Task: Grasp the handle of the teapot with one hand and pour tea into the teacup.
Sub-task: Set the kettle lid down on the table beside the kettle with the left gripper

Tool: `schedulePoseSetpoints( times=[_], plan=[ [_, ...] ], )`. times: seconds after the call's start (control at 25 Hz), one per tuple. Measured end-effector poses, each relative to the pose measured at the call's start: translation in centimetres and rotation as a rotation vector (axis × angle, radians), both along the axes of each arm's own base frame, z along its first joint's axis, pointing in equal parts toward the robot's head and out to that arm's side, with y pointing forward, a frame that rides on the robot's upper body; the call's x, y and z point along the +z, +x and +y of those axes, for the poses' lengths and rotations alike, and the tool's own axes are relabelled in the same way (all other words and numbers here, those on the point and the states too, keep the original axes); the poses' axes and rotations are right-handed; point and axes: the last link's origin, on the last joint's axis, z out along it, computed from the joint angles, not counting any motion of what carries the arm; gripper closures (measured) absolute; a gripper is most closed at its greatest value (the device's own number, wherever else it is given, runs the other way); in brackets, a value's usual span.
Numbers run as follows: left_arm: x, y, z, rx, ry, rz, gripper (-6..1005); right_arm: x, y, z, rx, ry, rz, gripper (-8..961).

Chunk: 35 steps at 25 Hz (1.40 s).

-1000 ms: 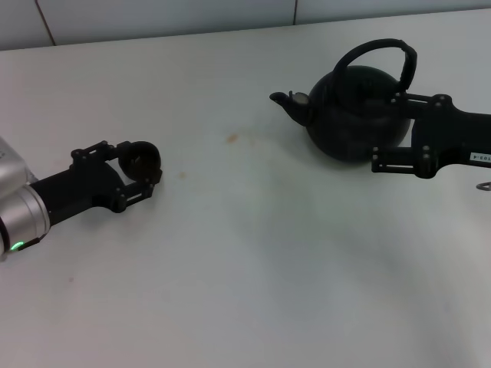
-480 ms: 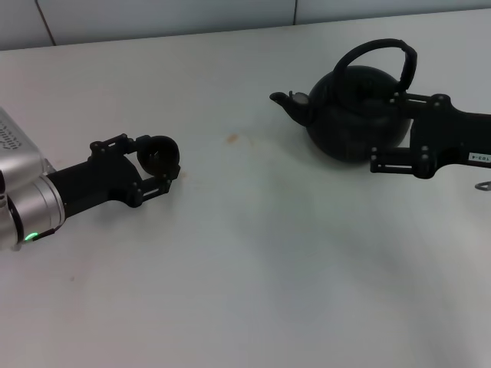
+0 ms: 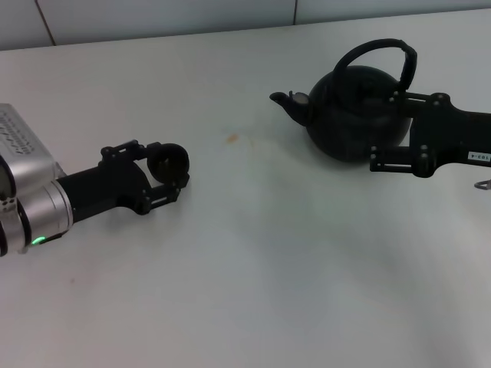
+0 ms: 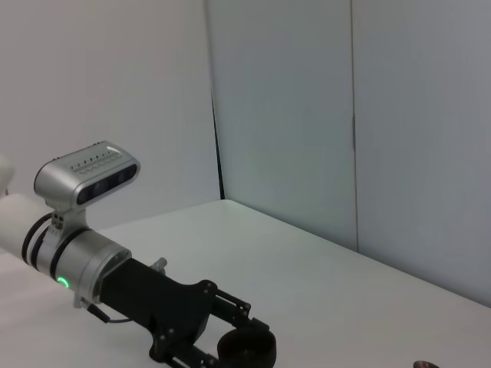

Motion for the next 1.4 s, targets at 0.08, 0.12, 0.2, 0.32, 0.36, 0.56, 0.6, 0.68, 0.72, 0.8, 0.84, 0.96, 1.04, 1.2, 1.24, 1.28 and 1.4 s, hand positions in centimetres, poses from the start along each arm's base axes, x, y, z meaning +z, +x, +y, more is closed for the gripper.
schedulePoseSetpoints(
  times=[0.08,0.12,0.2,0.32,0.36,0.56,0.6,0.68,0.72,0.8,0.84,0.96,1.04,1.2,1.24,1.28,1.4],
  plan=[
    [-0.3,0.03,-0.22,-0.01,-0.017,0.011,306,-0.01,0.02,-0.01,-0.001,0.0,-0.001,198],
    [-0.34,0.02,-0.24,-0.01,-0.018,0.013,306,-0.01,0.01,0.0,0.0,0.0,-0.001,198],
    [-0.35,-0.01,-0.25,-0.009,-0.018,0.015,305,-0.02,-0.01,0.03,0.0,-0.001,-0.002,198],
    [-0.35,-0.06,-0.28,-0.008,-0.018,0.015,305,-0.02,-0.04,0.06,0.002,-0.001,-0.003,198],
    [-0.36,-0.08,-0.29,-0.007,-0.018,0.016,305,-0.02,-0.06,0.08,0.002,-0.001,-0.003,198],
    [-0.56,-0.47,-0.33,0.013,-0.017,0.03,304,-0.04,-0.11,0.13,0.004,-0.002,-0.004,199],
    [-0.63,-0.5,-0.33,0.014,-0.019,0.033,304,-0.04,-0.12,0.14,0.004,-0.002,-0.004,199],
    [-0.74,-0.52,-0.33,0.015,-0.022,0.039,303,-0.04,-0.12,0.15,0.004,-0.002,-0.004,199],
    [-0.76,-0.52,-0.32,0.014,-0.023,0.04,303,-0.04,-0.13,0.16,0.005,-0.002,-0.004,199],
    [-0.76,-0.52,-0.3,0.014,-0.022,0.042,303,-0.04,-0.15,0.18,0.005,-0.002,-0.004,199],
    [-0.76,-0.53,-0.3,0.015,-0.022,0.042,303,-0.04,-0.16,0.18,0.005,-0.002,-0.004,199],
    [-0.77,-0.53,-0.29,0.015,-0.022,0.042,302,-0.04,-0.15,0.18,0.005,-0.002,-0.004,199],
    [-0.77,-0.52,-0.29,0.015,-0.022,0.042,302,-0.03,-0.15,0.18,0.005,-0.002,-0.004,199],
    [-0.83,-0.47,-0.29,0.01,-0.026,0.046,302,0.02,-0.12,0.18,0.005,-0.001,-0.005,199],
    [-0.83,-0.47,-0.29,0.01,-0.026,0.046,301,0.02,-0.12,0.18,0.005,0.0,-0.005,199],
    [-0.83,-0.47,-0.29,0.01,-0.026,0.046,301,0.03,-0.12,0.19,0.007,0.001,-0.006,199],
    [-1.05,-0.47,-0.37,0.004,-0.035,0.06,301,0.04,-0.13,0.2,0.013,0.004,-0.01,199]
  ],
)
